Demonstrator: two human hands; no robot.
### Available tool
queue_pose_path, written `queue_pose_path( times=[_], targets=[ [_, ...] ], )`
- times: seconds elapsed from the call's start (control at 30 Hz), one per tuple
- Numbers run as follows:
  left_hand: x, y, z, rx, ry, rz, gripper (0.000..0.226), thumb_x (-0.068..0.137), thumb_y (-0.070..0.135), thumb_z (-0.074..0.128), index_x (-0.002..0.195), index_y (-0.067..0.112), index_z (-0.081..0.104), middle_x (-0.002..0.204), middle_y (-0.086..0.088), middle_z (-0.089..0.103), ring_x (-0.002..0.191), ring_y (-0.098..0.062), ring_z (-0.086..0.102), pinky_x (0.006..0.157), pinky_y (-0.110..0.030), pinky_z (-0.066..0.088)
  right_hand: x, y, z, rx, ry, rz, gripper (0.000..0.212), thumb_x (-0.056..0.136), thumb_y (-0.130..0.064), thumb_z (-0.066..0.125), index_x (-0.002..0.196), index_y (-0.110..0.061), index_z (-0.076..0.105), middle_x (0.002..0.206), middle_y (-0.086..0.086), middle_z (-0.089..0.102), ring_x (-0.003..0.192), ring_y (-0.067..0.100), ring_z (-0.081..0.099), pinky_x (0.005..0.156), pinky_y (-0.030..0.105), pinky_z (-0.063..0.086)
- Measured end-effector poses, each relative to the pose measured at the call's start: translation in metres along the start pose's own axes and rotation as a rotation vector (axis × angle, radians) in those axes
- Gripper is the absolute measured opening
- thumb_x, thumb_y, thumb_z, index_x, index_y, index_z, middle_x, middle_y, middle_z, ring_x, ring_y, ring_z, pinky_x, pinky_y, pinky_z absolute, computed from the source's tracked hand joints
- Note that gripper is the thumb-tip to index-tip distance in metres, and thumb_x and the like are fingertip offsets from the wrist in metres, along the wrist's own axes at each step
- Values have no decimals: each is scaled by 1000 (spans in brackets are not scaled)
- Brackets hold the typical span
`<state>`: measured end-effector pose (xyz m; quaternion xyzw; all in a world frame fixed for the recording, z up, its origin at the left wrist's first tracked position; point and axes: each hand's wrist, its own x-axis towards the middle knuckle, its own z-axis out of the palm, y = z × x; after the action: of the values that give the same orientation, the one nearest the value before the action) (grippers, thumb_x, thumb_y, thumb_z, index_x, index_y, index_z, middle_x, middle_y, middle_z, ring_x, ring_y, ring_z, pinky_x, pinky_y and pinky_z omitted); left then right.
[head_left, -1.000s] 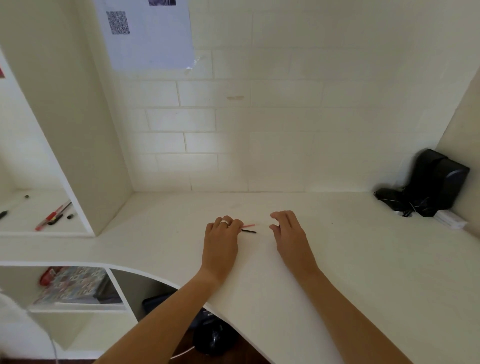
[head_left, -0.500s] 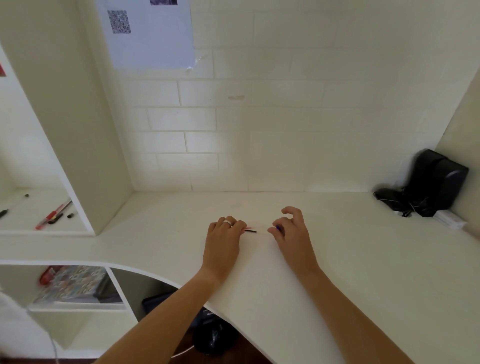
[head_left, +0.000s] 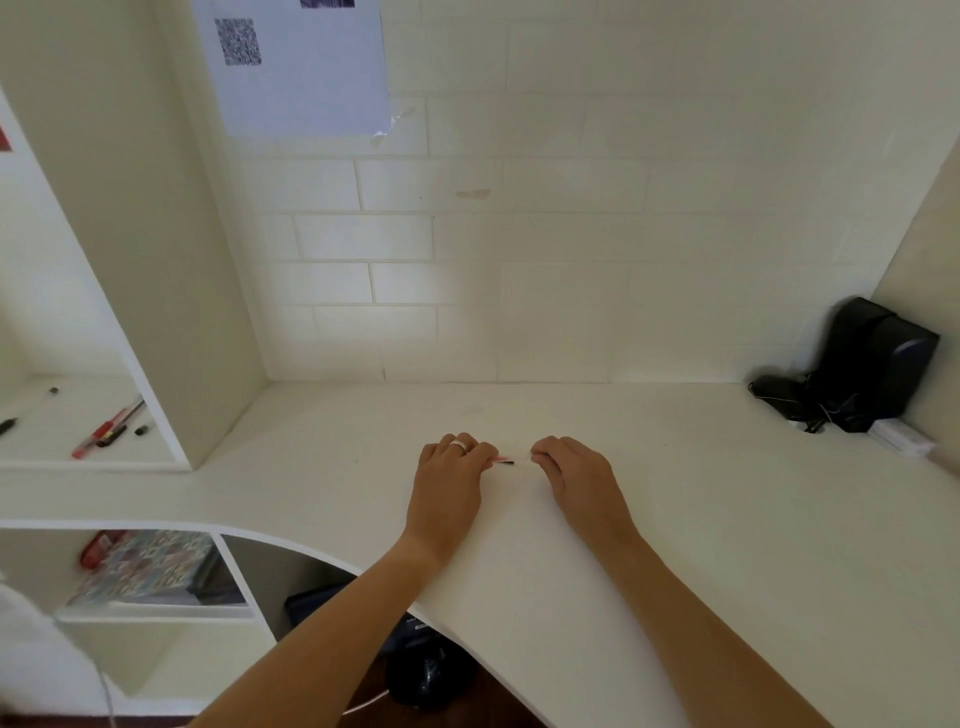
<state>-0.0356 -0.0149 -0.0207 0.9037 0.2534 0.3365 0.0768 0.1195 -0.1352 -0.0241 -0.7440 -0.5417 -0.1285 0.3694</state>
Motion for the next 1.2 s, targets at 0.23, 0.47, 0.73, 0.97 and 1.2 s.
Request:
queue_pose_path(
  times=[0.23, 0.47, 0.73, 0.97, 1.2],
  targets=[
    [0, -1, 1, 2, -22, 3, 28, 90, 8, 57, 109, 25, 70, 97, 6, 65, 96, -15, 55, 84, -24, 31, -1, -4, -4, 63, 31, -21, 9, 100, -16, 59, 99, -14, 68, 82, -3, 66, 69, 10, 56, 67, 25, 48],
    [0, 1, 0, 3, -7, -33, 19, 95, 16, 56, 106, 24, 70, 96, 5, 65, 96, -14, 54, 85, -26, 35, 0, -6, -11, 172, 45, 149, 21, 96, -33, 66, 90, -17, 54, 62, -2, 59, 55, 15, 53, 55, 29, 45],
    [0, 2, 0, 18, -3, -28, 19, 95, 14, 55, 103, 23, 70, 93, 5, 65, 91, -16, 56, 84, -32, 42, 2, -7, -13, 162, 46, 115, 12, 97, -12, 59, 90, -17, 52, 67, -11, 51, 62, 11, 52, 58, 22, 42],
    [1, 3, -2, 13, -15, -14, 21, 92, 13, 58, 103, 25, 71, 93, 4, 65, 93, -17, 56, 82, -30, 39, 1, -7, -15, 276, -3, 186, 15, 89, -23, 75, 80, -19, 64, 65, -7, 65, 61, 12, 62, 60, 23, 51],
    [0, 3, -2, 12, -18, -8, 22, 91, 12, 58, 104, 25, 71, 94, 4, 65, 93, -16, 55, 81, -26, 35, 3, -3, -14, 311, -11, 192, 12, 88, -6, 71, 92, -18, 71, 78, -11, 71, 71, 10, 70, 68, 26, 59]
  ],
)
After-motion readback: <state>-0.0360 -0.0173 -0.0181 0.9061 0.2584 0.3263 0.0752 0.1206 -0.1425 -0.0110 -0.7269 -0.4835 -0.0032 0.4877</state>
